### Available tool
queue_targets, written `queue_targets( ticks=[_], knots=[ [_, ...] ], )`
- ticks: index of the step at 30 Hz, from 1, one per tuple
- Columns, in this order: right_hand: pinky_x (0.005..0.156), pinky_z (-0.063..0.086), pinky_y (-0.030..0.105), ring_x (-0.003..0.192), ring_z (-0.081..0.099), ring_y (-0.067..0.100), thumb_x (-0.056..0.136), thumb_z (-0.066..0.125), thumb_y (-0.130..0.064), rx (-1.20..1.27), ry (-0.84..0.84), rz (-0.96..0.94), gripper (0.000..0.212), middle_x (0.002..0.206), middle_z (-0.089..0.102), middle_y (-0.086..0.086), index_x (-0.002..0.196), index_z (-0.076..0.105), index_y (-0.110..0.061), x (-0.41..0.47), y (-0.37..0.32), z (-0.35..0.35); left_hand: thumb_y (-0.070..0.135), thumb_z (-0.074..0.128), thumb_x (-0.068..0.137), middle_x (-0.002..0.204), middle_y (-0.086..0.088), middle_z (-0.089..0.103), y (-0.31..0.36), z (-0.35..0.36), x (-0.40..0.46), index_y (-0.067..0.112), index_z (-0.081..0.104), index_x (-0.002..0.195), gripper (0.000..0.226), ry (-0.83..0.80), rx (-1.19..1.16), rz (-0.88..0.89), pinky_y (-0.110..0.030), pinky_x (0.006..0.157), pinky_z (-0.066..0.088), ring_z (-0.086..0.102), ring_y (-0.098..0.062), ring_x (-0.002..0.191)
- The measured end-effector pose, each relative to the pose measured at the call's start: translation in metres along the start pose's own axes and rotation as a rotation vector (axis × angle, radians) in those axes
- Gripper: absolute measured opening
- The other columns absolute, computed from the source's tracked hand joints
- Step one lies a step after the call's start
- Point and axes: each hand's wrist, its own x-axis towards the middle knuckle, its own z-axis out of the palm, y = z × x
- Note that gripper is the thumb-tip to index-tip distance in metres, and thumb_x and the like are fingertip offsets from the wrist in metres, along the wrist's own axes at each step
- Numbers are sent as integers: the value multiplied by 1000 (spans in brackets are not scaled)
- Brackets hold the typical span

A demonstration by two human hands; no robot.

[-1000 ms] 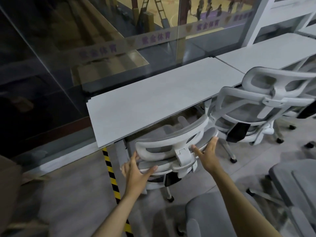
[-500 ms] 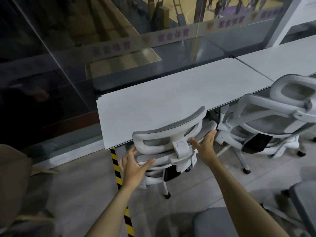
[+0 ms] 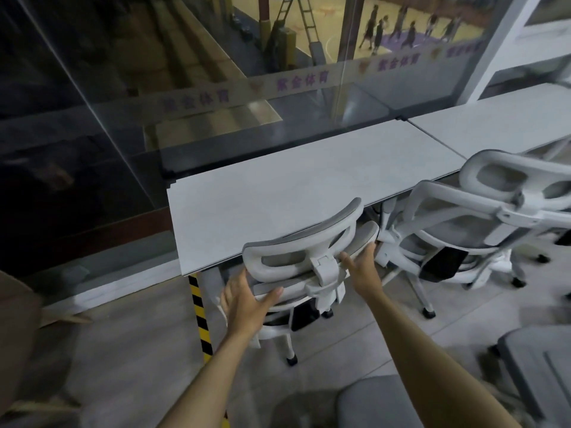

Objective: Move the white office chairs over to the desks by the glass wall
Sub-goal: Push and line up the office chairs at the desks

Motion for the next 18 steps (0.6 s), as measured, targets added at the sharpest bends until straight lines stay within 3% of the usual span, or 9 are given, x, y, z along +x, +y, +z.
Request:
queue_targets(
  ticks=[3, 5, 6, 9, 11, 14, 18],
  knots=[
    [108, 41, 40, 131, 47, 12, 91, 66, -54, -29, -39, -19, 81, 148, 47, -11, 154, 21, -30, -36, -2, -2, 77, 61, 79, 168, -5, 8, 5, -7, -12, 25, 8, 159, 109, -15, 97, 34, -48, 123, 3, 2, -25, 155],
    [107, 43, 43, 133, 50, 18, 87, 59, -62, -143, -53, 22, 83, 150, 48, -9, 155, 25, -29, -57, -3, -5, 69, 62, 84, 168, -8, 11, 7, -16, -19, 21, 7, 161, 106, -6, 55, 40, -52, 125, 10, 6, -27, 155],
    [108, 42, 45, 135, 50, 23, 90, 57, -56, -221, -59, 60, 77, 152, 48, -5, 155, 30, -26, -63, 0, -7, 65, 63, 86, 168, -9, 13, 9, -20, -26, 20, 8, 161, 103, -7, 34, 42, -53, 124, 14, 9, -28, 155],
    [107, 43, 41, 130, 54, 31, 100, 51, -32, -433, -61, 131, 47, 147, 55, 5, 145, 51, -17, -104, -10, -14, 52, 62, 93, 164, -3, 29, 14, -37, -50, 24, 21, 159, 82, 47, 21, 130, -54, 116, 33, 25, -26, 150],
    [103, 46, 38, 124, 58, 30, 100, 52, -31, -460, -41, 142, 40, 136, 63, 5, 136, 60, -17, -135, -15, -20, 44, 58, 96, 154, 2, 42, 16, -49, -61, 27, 36, 152, 63, 22, 28, 248, -47, 107, 43, 37, -21, 142],
    [99, 50, 38, 117, 63, 27, 98, 56, -34, -469, 3, 146, 34, 128, 69, 5, 126, 66, -19, -178, -17, -33, 31, 59, 97, 139, 4, 53, 19, -59, -75, 23, 53, 138, 42, -95, -9, 419, -38, 99, 46, 49, -19, 130],
    [94, 50, 37, 113, 64, 29, 98, 57, -25, -510, 72, 136, 27, 121, 72, 7, 117, 72, -14, -243, -11, -45, 32, 59, 98, 133, 8, 54, 26, -55, -101, 25, 55, 132, 35, -183, -11, 557, -35, 98, 46, 50, -14, 125]
  ],
)
